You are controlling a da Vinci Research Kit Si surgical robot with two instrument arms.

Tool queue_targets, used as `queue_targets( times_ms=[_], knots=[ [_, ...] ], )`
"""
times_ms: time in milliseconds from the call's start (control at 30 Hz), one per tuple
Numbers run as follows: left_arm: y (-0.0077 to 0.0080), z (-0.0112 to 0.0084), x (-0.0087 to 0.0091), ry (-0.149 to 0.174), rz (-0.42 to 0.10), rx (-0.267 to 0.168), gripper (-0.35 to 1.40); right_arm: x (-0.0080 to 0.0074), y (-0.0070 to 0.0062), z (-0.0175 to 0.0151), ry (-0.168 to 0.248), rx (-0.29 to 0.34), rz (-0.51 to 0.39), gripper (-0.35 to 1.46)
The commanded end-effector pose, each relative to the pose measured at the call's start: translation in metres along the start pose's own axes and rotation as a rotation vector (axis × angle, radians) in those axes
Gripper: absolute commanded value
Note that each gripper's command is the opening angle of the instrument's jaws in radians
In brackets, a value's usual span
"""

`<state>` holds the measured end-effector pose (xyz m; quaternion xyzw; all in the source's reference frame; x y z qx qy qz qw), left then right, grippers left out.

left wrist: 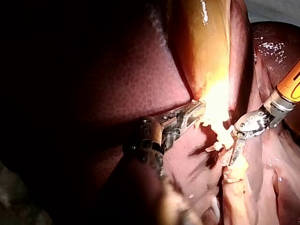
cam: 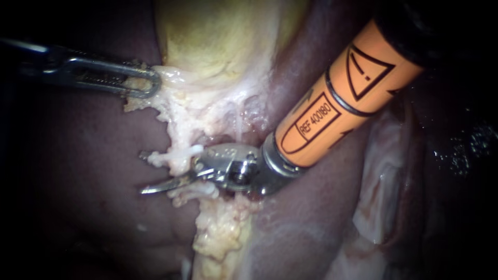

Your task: Go to the cutting position left tube

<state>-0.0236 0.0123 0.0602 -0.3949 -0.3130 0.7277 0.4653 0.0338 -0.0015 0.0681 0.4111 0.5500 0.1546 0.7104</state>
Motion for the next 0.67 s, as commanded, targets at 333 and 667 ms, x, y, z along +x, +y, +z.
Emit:
queue_targets(
  times_ms=[333,667],
  knots=[
    [0.0,0.0,0.0,0.0,0.0,0.0,-0.35,0.0015,-0.0016,0.0003,0.013,0.031,0.017,1.43],
    [0.0,0.0,0.0001,0.0,0.0,0.0,-0.35,0.0014,-0.0013,0.0001,0.014,0.027,0.017,1.43]
  ],
)
